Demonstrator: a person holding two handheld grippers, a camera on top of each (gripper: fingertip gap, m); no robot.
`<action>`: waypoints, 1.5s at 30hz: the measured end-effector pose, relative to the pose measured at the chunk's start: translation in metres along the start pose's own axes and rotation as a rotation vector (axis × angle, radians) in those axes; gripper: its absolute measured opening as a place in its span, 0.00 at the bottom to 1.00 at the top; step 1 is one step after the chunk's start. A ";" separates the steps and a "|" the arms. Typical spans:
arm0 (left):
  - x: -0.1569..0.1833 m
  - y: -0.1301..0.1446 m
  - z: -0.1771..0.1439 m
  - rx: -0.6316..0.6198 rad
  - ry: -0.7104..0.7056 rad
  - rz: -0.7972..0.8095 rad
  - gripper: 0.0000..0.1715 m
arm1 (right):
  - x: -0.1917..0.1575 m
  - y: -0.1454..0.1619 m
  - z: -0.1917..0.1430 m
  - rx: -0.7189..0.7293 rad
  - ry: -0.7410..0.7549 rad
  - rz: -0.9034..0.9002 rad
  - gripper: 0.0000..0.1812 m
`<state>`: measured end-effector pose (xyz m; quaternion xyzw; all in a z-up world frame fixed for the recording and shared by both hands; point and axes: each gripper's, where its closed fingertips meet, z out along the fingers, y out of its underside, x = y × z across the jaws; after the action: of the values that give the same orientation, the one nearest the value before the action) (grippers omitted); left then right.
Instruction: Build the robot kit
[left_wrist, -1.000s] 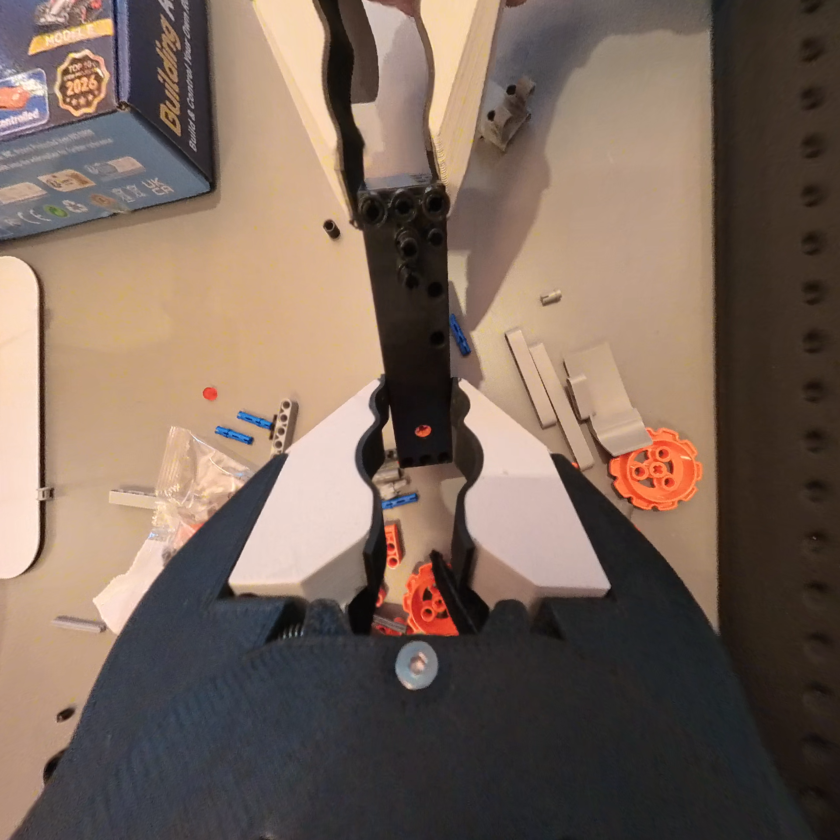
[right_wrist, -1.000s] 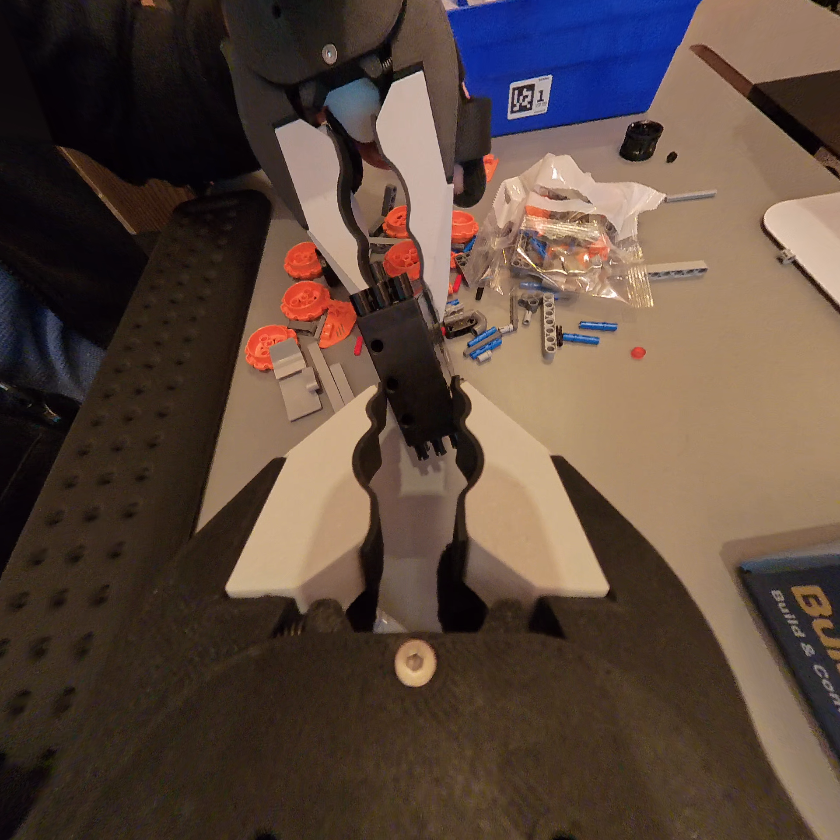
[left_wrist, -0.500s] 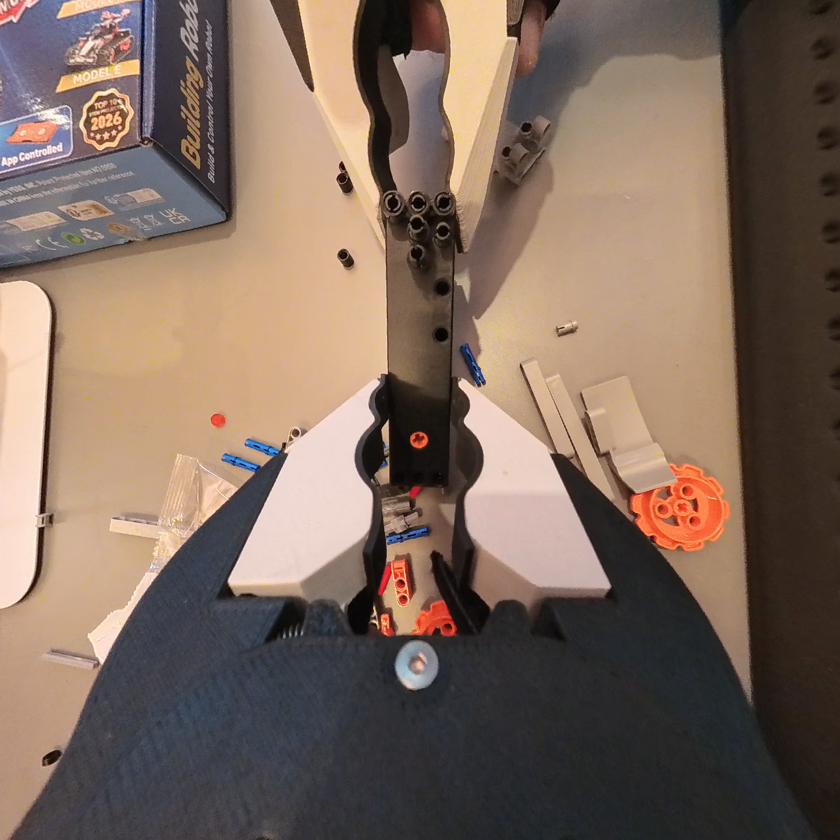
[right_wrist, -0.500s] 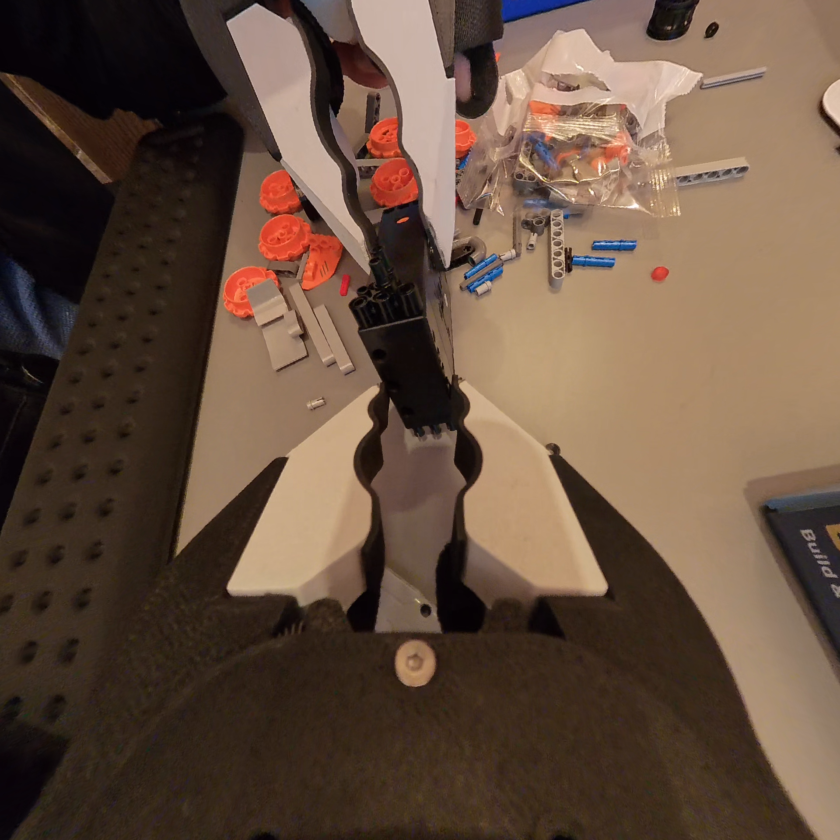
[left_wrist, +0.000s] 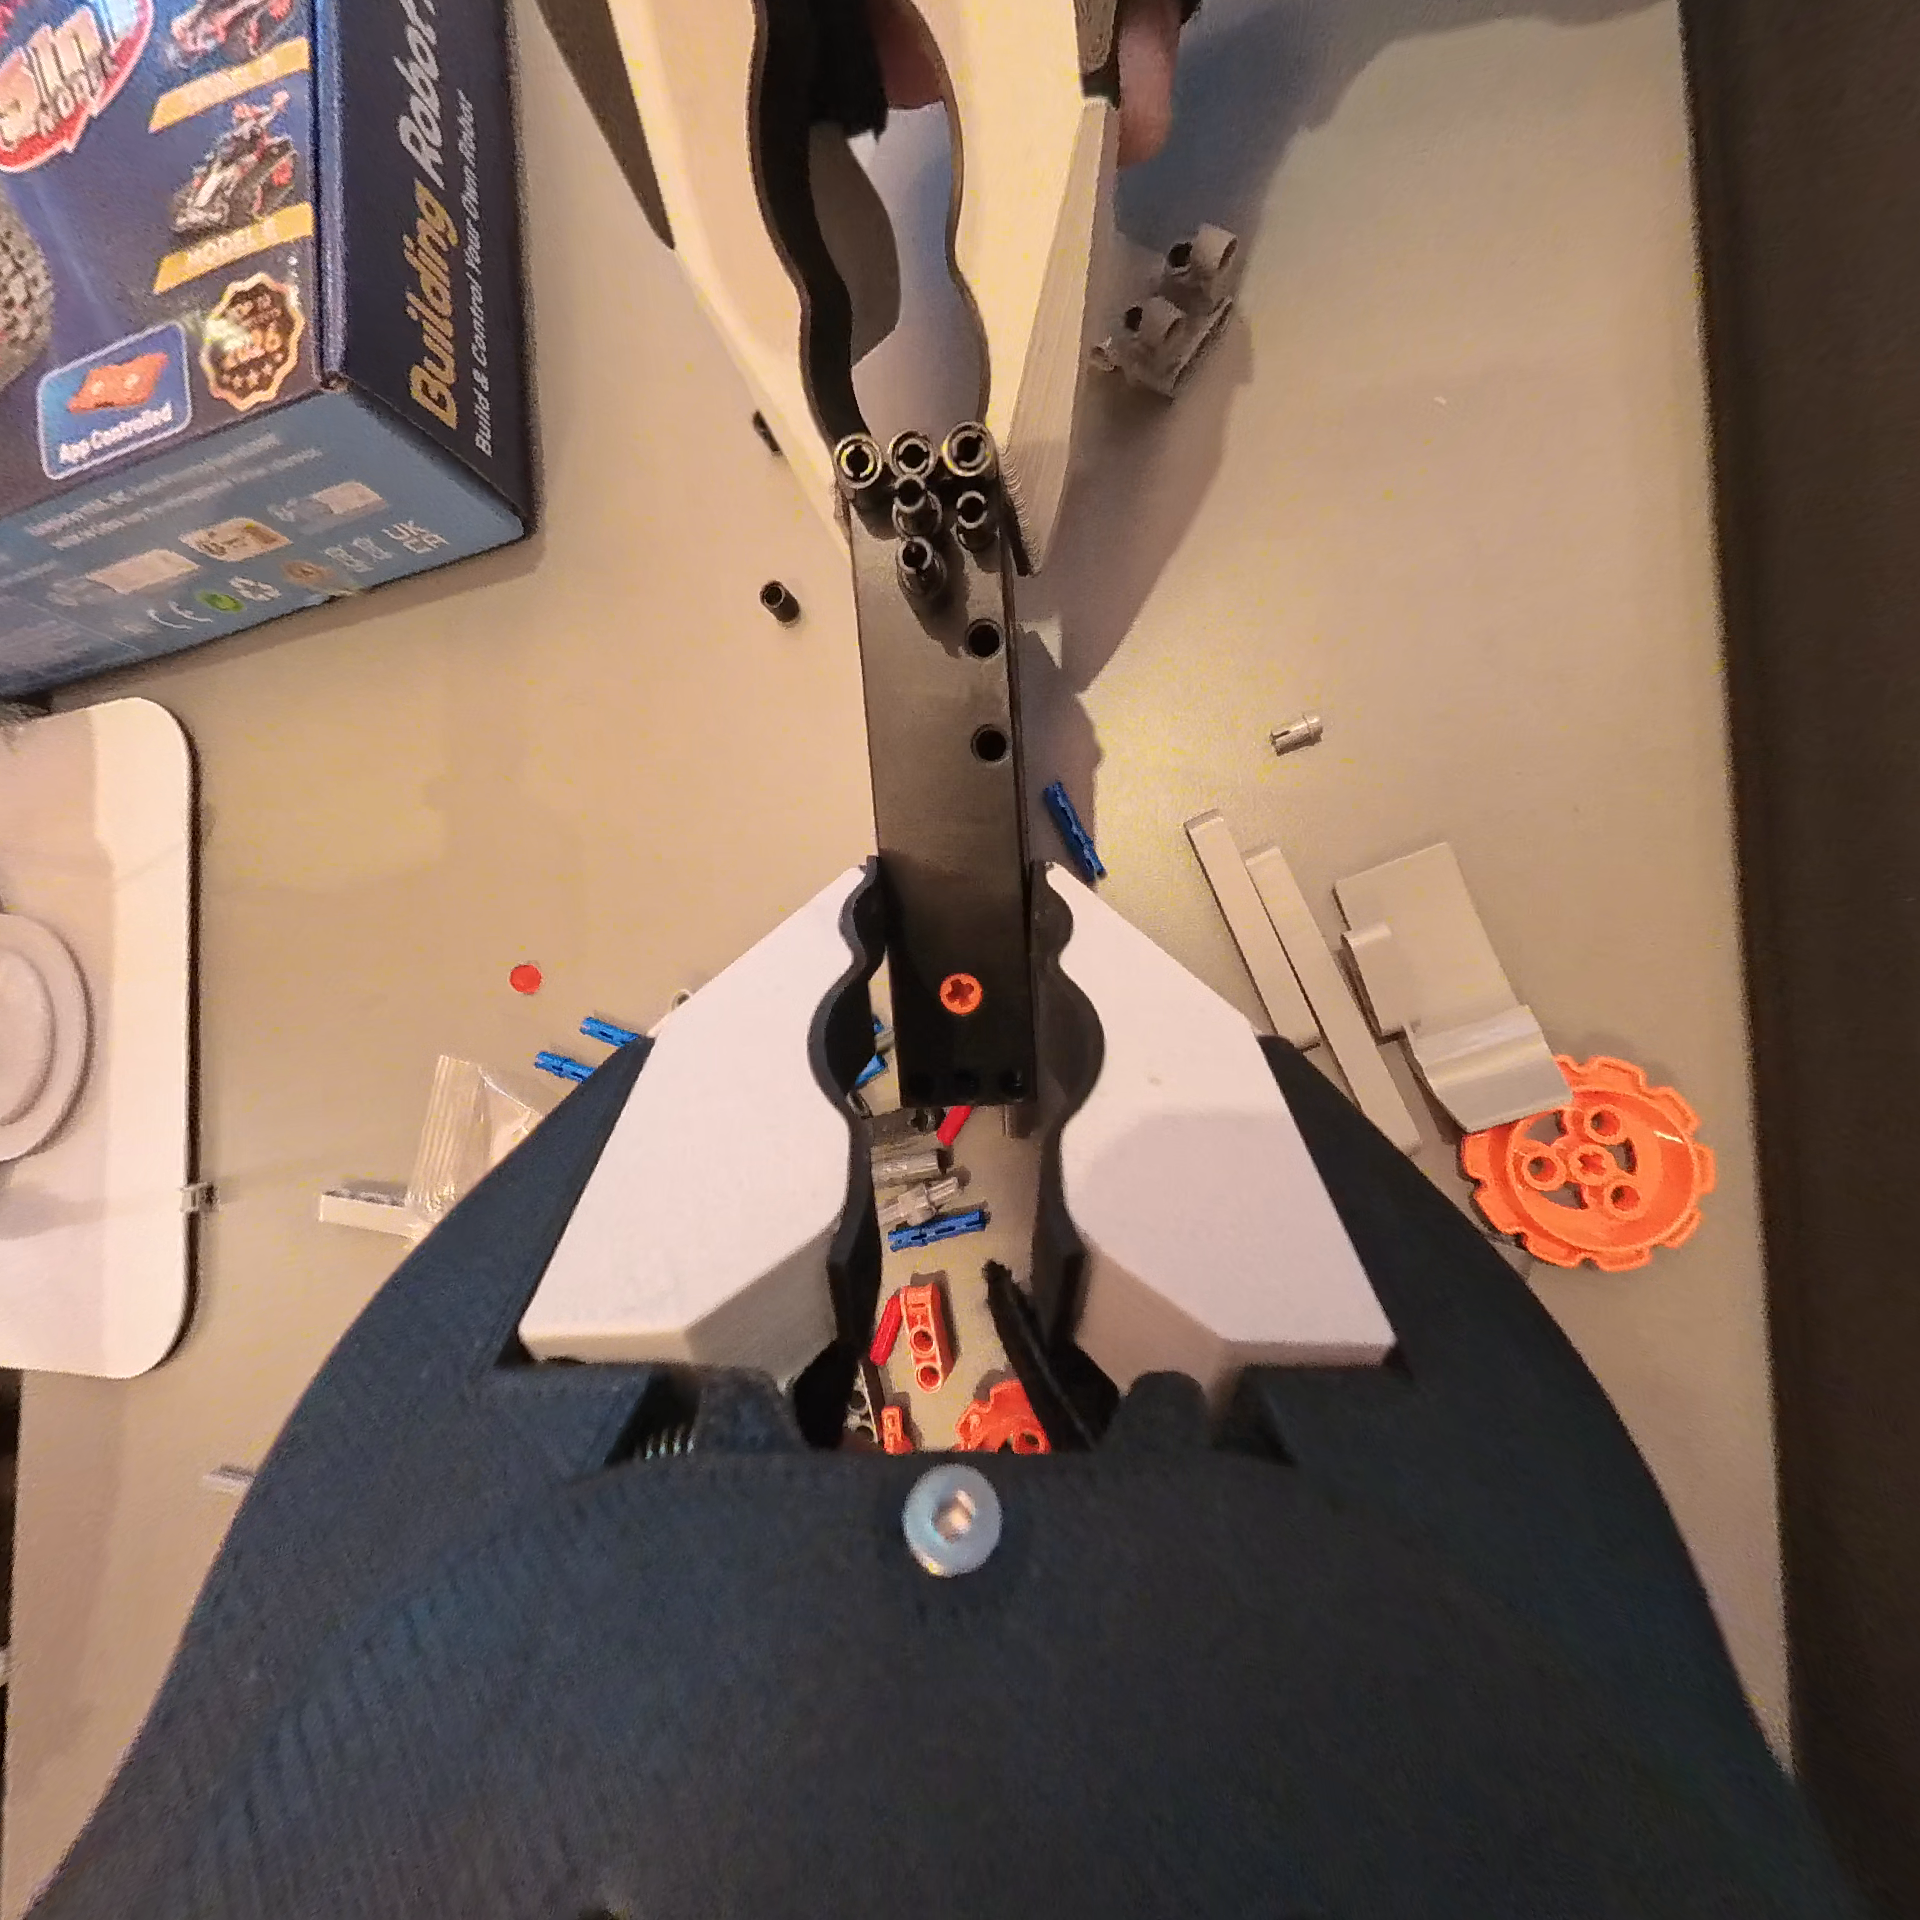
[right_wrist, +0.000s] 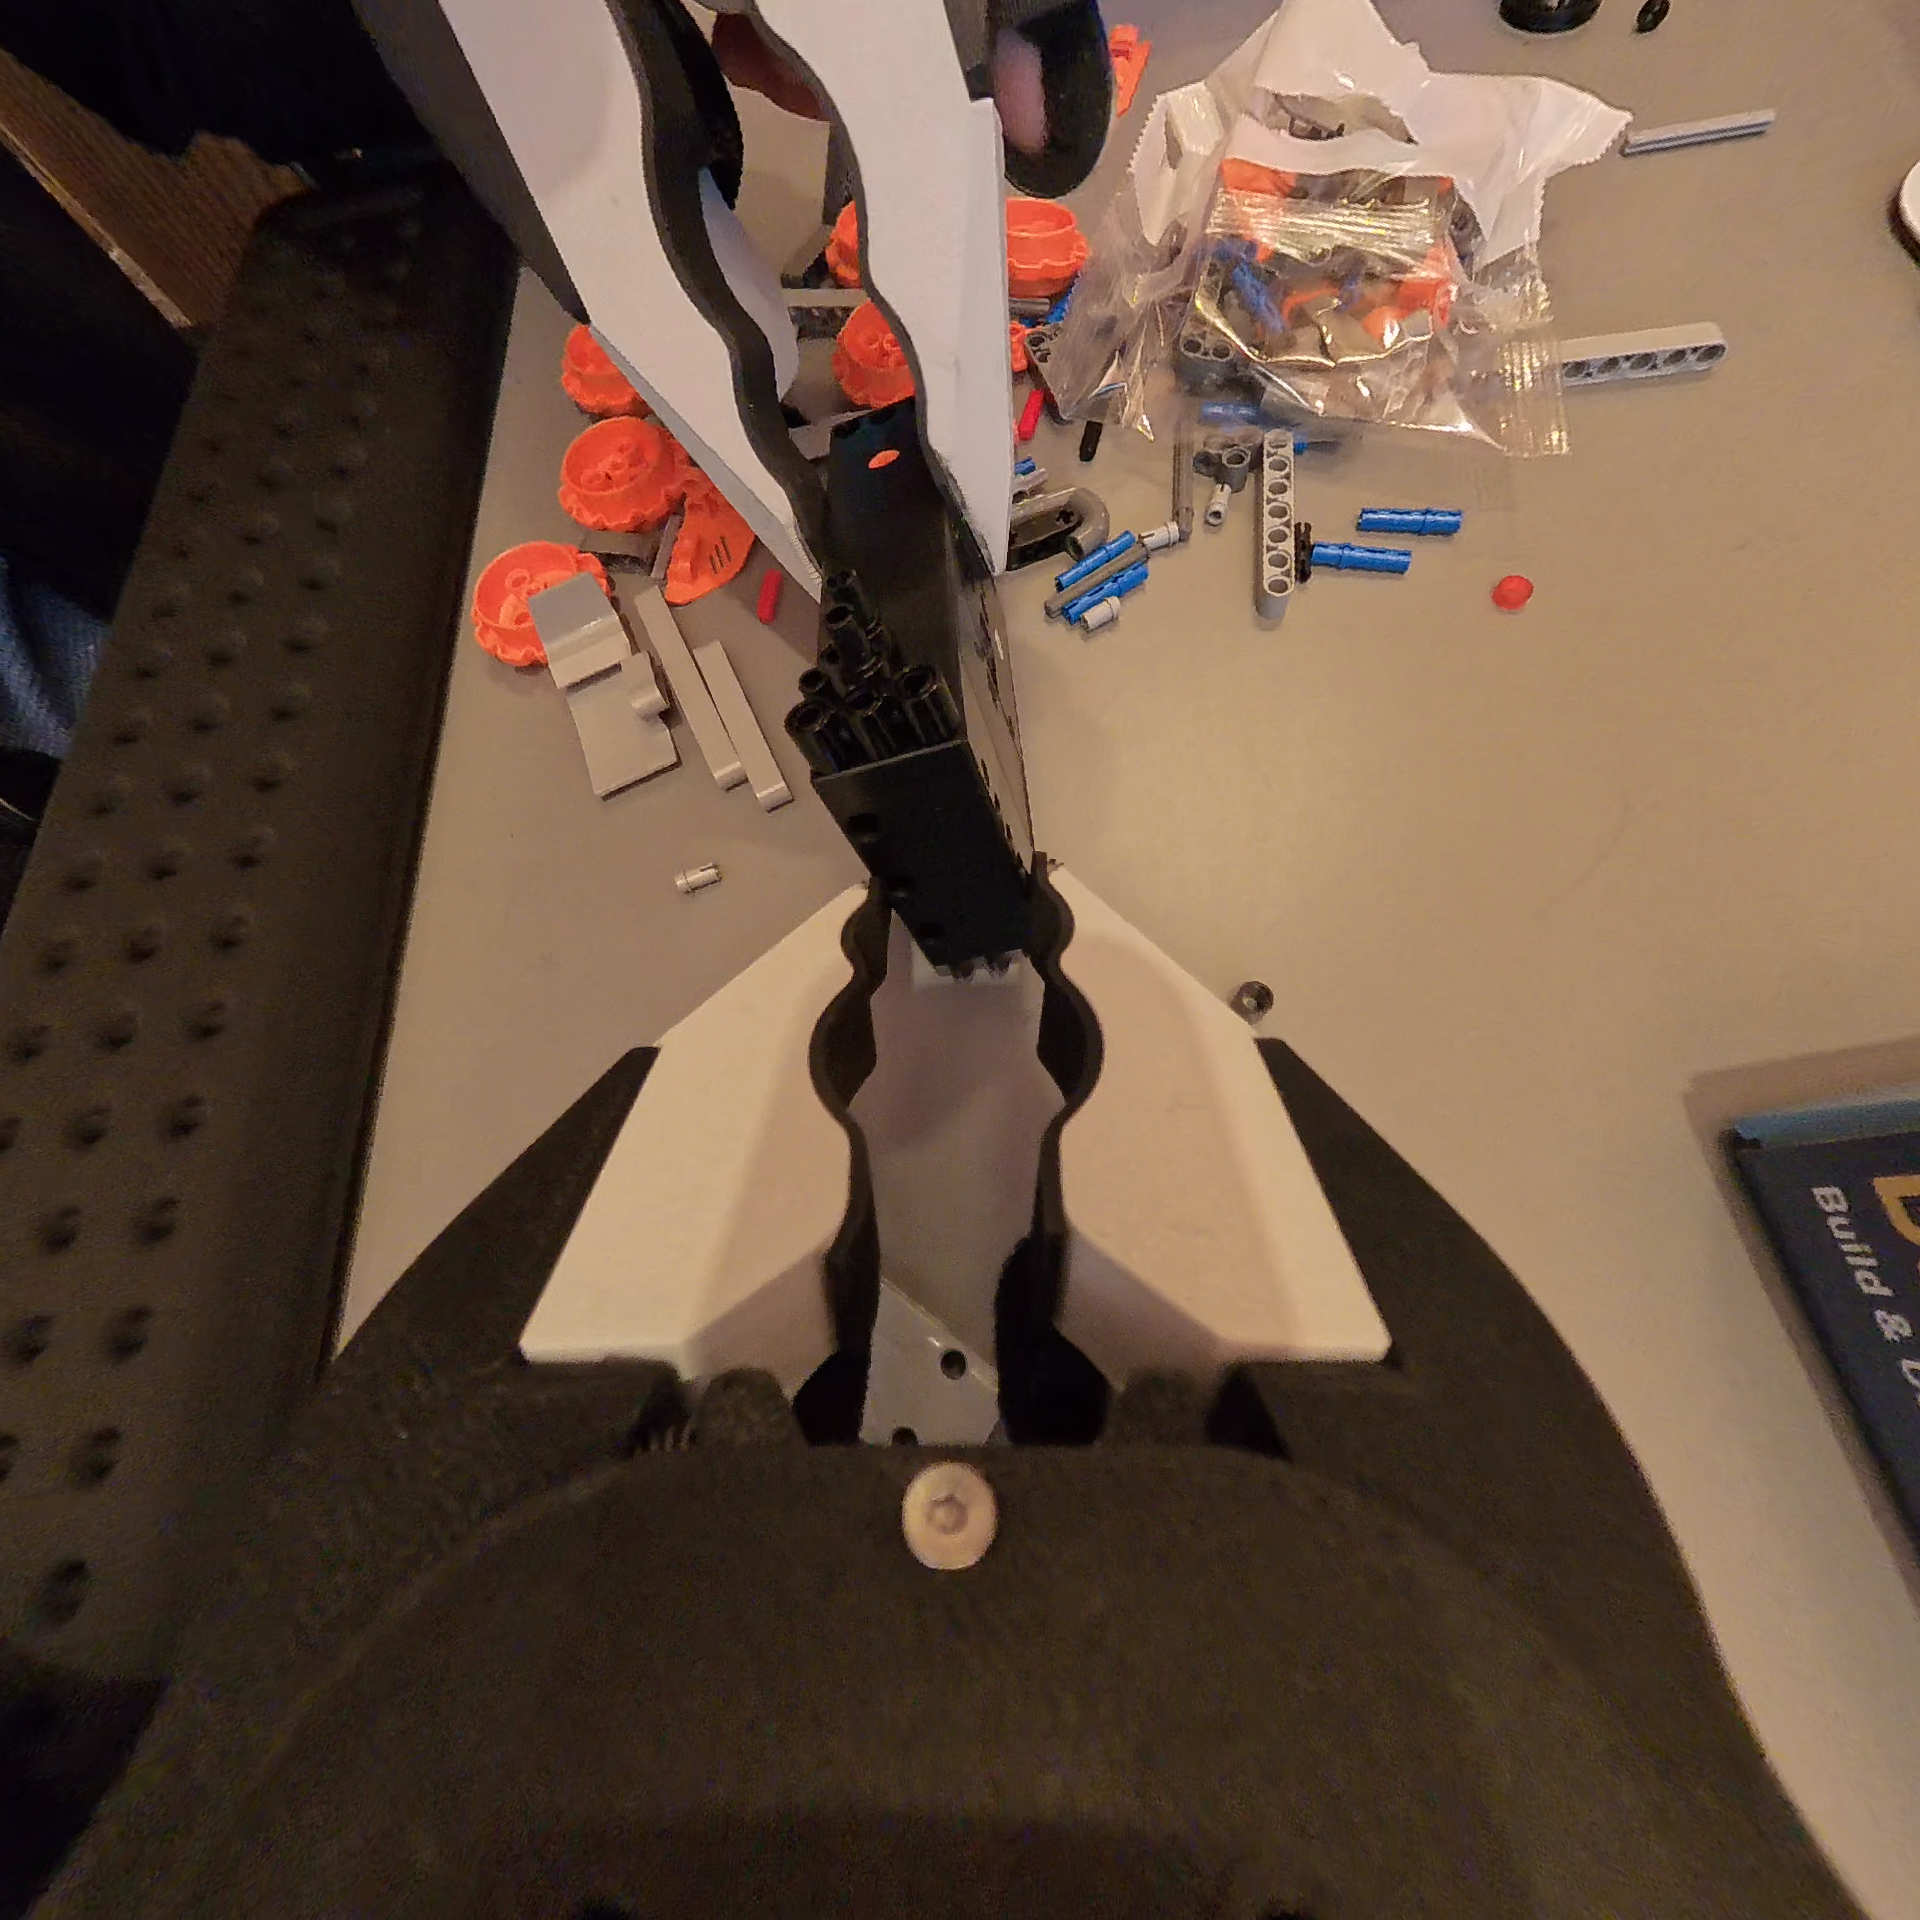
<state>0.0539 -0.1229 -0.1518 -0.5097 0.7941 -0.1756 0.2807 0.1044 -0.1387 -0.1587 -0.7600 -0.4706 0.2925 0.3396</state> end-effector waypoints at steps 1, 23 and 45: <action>0.000 0.000 0.000 0.001 -0.010 0.003 0.14 | 0.000 0.000 0.000 -0.002 0.002 -0.003 0.14; 0.007 -0.005 0.003 0.054 -0.199 0.094 0.15 | 0.003 0.009 0.001 -0.035 0.020 -0.035 0.15; 0.010 -0.008 0.003 0.060 -0.276 0.157 0.16 | 0.003 0.008 -0.002 -0.031 0.027 -0.053 0.15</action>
<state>0.0583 -0.1357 -0.1528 -0.4569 0.7796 -0.1052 0.4153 0.1115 -0.1397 -0.1641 -0.7564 -0.4905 0.2657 0.3416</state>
